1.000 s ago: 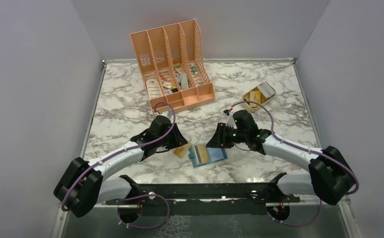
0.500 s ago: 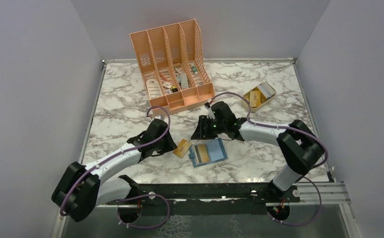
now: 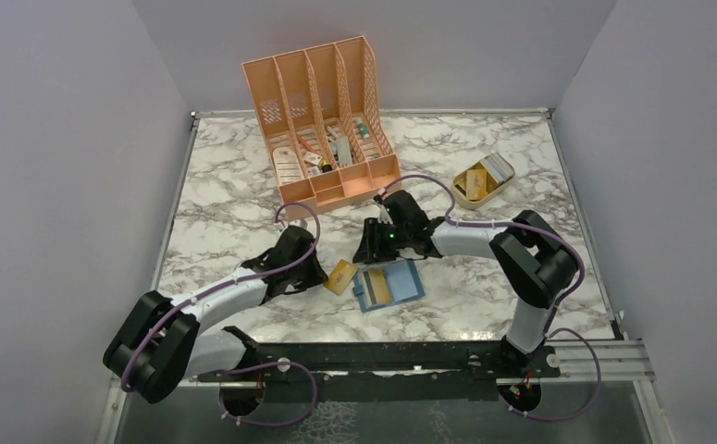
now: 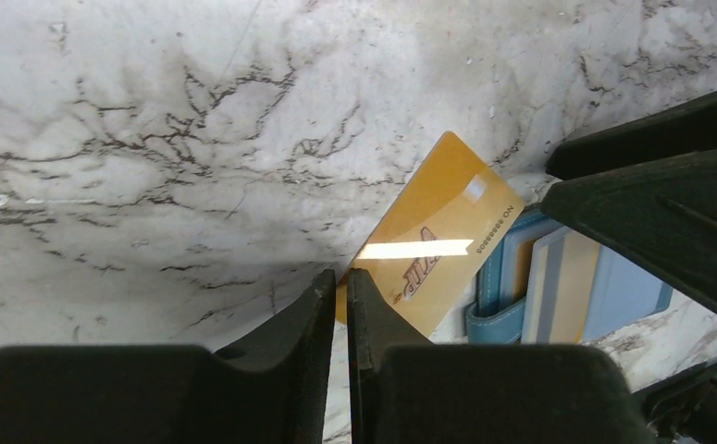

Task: Put the credit cards into the card holder
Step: Pick up the credit card from the center of the board.

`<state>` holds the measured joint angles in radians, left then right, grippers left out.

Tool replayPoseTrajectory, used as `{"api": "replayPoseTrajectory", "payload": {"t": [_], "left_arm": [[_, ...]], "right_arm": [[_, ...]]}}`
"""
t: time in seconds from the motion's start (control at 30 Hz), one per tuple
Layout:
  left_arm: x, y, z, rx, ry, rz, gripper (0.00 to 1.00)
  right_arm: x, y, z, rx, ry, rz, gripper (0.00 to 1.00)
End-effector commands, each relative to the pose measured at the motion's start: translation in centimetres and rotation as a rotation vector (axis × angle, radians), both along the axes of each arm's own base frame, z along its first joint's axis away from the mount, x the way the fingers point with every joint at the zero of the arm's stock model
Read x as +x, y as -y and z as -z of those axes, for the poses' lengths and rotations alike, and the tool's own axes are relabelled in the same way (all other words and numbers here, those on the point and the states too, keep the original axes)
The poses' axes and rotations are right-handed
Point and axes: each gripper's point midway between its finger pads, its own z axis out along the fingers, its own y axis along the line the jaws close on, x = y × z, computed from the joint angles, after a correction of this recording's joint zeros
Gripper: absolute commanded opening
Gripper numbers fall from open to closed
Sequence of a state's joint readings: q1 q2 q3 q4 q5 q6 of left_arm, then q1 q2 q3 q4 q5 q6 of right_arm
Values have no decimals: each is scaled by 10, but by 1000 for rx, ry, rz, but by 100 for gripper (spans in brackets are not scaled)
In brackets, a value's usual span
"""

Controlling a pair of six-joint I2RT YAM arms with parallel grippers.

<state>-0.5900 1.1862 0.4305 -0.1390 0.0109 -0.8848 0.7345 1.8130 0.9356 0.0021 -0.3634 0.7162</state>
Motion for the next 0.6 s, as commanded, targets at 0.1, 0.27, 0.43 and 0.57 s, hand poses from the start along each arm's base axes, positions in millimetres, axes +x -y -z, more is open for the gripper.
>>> {"api": "replayPoseTrajectory", "payload": {"t": [0.1, 0.27, 0.43, 0.57], "left_arm": [[-13, 6, 13, -54, -41, 36, 12], [-18, 11, 15, -90, -55, 42, 12], [-19, 12, 15, -100, -54, 44, 12], [-18, 13, 14, -109, -48, 45, 12]], "right_arm": [[-12, -10, 11, 28, -17, -32, 42], [-18, -18, 8, 86, -47, -36, 42], [-25, -24, 1, 156, -77, -39, 42], [-28, -28, -3, 199, -90, -45, 40]]}}
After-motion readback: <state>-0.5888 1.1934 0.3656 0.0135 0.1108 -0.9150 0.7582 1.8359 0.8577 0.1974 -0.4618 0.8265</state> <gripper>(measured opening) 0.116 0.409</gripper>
